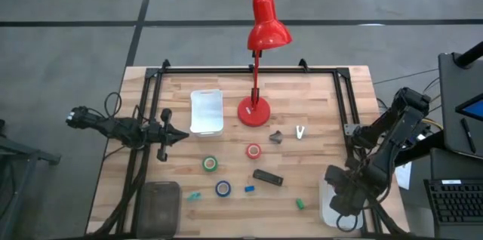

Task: Pick and place Stapler, Stapler remover, tape
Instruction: Put the pink tape into the bottom white bin

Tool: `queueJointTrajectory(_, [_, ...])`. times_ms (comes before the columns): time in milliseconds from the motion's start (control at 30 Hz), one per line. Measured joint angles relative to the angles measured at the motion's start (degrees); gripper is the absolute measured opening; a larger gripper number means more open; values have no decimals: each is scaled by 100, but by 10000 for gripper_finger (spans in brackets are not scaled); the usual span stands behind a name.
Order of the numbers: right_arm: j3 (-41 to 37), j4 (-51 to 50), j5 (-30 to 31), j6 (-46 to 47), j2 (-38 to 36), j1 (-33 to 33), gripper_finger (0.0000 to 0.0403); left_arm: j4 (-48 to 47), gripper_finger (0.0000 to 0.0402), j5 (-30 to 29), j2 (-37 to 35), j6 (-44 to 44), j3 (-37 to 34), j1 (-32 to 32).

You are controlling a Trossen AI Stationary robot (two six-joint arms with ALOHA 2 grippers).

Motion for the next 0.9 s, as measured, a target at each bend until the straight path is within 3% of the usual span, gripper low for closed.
queueJointTrajectory(400, [-902, 1630, -163, 204, 278, 53, 45, 2, 10, 0, 2, -2, 0, 0])
queueJointTrajectory(900, [-1209, 1773, -265, 464, 511, 50, 45, 3, 10, 0, 2, -2, 0, 0])
